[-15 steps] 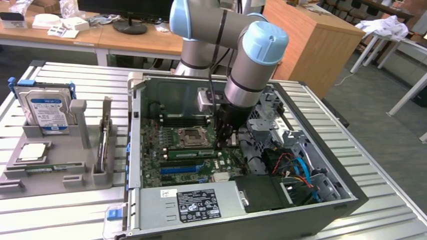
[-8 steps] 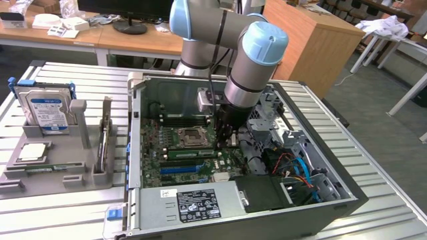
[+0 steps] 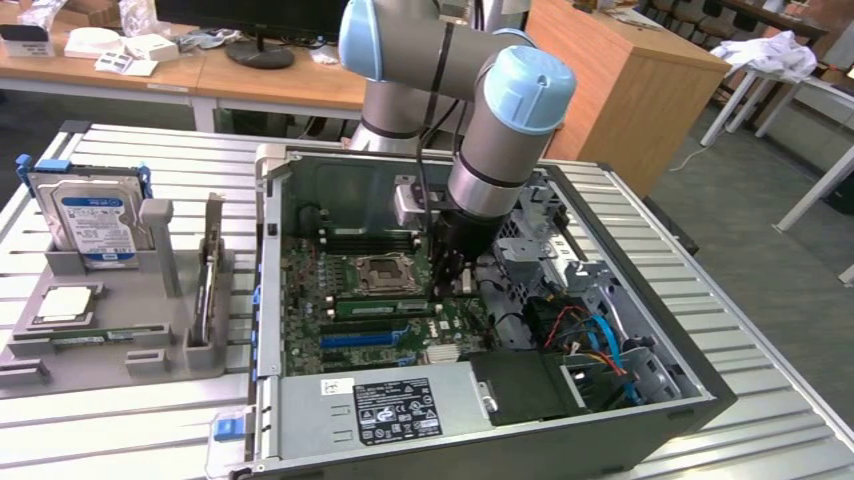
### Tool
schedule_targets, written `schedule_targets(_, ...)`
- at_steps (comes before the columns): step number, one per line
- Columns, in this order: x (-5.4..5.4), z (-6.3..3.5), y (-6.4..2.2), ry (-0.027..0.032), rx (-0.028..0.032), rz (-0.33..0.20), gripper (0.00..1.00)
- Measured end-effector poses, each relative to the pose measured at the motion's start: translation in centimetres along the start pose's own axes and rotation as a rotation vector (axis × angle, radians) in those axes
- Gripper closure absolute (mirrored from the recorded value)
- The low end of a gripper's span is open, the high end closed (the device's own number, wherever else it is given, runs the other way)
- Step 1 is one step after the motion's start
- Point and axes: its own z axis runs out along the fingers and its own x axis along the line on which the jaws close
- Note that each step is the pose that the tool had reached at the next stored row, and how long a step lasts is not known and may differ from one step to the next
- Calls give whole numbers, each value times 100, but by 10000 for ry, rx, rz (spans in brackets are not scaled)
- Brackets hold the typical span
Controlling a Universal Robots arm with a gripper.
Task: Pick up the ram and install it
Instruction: 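Press down the ram until it locks into place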
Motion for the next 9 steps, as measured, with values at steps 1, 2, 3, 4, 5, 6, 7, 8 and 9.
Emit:
schedule_targets(1, 0, 1, 0, -2, 1, 0, 89)
schedule_targets(2, 0, 1, 0, -3, 1, 0, 89)
schedule_targets(3, 0, 3, 0, -3, 2, 0, 89)
schedule_targets(4, 0, 8, -1, -4, 3, -1, 89)
schedule_targets(5, 1, 11, -1, -3, 2, 0, 89)
schedule_targets(6, 1, 13, -1, -2, 1, 0, 89)
schedule_targets(7, 1, 12, -1, -1, 0, 0, 89)
schedule_targets(8, 1, 12, 0, -1, 0, 0, 89)
schedule_targets(9, 1, 13, 0, -2, 0, 0, 89)
